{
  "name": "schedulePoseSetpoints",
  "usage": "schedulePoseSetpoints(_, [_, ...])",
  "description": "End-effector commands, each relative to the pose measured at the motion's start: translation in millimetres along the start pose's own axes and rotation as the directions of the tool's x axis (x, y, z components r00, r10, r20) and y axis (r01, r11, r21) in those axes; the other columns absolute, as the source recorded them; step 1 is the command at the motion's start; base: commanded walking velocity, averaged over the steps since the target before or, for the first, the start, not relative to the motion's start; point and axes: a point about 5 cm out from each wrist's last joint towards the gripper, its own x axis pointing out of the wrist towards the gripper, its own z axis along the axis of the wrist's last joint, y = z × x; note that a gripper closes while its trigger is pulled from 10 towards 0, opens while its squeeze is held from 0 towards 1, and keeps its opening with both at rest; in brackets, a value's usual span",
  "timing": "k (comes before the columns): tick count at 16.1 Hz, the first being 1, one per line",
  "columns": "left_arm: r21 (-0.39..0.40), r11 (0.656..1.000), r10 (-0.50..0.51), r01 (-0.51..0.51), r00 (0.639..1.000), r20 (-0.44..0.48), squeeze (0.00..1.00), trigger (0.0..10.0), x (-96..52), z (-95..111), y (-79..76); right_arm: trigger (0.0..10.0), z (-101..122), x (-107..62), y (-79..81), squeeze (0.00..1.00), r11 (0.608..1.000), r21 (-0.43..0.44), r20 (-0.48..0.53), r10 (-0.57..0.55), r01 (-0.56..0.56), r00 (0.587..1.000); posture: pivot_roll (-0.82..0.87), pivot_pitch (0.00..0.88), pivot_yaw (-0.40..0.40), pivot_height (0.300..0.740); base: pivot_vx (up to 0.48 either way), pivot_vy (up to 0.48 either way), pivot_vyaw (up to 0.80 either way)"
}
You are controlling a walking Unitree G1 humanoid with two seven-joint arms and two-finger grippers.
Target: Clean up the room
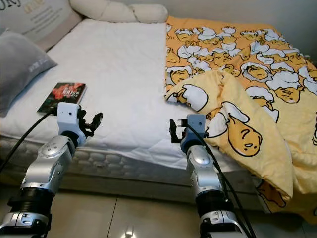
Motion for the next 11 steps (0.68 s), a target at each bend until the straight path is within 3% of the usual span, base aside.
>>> schedulePoseSetpoints(1, [0.008, 1.0, -0.002, 0.002, 1.0, 0.01, 0.0, 10.0, -0.8, 1.9, -0.4, 10.0, -1.1, -1.1, -2.9, 0.0, 1.0, 0.017, -0.017, -0.011, 0.011, 1.0, 0.01, 0.0, -0.03, 0.74, 0.315, 0.0, -0.8])
schedulePoseSetpoints(2, [0.008, 1.0, -0.002, 0.002, 1.0, 0.01, 0.0, 10.0, -0.9, 1.7, -0.6, 10.0, -1.1, -1.1, -3.3, 0.0, 1.0, 0.013, -0.019, -0.012, 0.012, 1.0, 0.01, 0.0, -0.03, 0.74, 0.311, 0.0, -0.8])
schedulePoseSetpoints(11, [0.012, 1.0, -0.005, 0.005, 1.0, 0.003, 0.0, 10.0, -3.0, -1.6, -1.8, 10.0, -4.8, -4.5, -3.8, 0.0, 1.0, -0.02, -0.023, -0.018, 0.018, 1.0, 0.02, 0.0, -0.03, 0.74, 0.317, 0.0, 0.0])
